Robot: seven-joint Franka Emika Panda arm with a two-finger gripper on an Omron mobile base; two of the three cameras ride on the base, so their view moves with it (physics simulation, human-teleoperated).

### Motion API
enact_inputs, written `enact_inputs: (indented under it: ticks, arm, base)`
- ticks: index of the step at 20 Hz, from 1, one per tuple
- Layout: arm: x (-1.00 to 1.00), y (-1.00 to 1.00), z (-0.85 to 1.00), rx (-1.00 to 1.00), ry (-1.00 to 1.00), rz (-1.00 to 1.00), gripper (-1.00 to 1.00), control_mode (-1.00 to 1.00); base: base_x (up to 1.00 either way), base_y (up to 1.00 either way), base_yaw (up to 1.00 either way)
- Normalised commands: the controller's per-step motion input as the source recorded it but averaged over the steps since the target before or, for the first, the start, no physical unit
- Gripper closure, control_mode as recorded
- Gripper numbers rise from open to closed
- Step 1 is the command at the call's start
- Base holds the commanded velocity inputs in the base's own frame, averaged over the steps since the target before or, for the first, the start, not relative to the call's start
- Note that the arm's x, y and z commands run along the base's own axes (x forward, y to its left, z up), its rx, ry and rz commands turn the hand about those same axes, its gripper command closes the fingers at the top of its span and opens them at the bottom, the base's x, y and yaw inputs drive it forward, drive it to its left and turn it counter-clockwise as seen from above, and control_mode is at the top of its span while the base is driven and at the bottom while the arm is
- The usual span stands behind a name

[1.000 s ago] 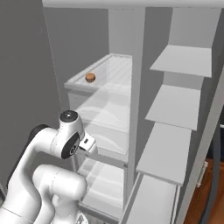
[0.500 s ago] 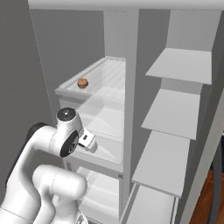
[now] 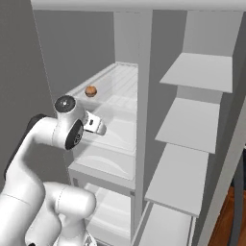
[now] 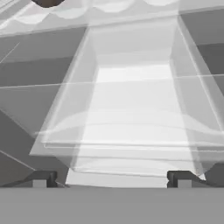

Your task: Take the tangerine and eggplant from the fridge shelf and place them in the freezer drawer to begin freezing them.

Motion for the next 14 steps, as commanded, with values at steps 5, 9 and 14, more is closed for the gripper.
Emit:
enact_inputs:
  ticks: [5,9,14]
  arm:
    - [0.39,0.23,1.00,-0.19,-0.13,0.00,-1.00,-1.00]
    - [0.38,0.12,0.76,-0.15,-0.07,0.00,-1.00,-1.00]
    - [0.62,0.02,0.11,-0.03,0.04,0.01,-1.00,-1.00]
  base:
    - [0.00,0.00,0.00]
    - [0.00,0.00,0.00]
    - [0.00,0.00,0.00]
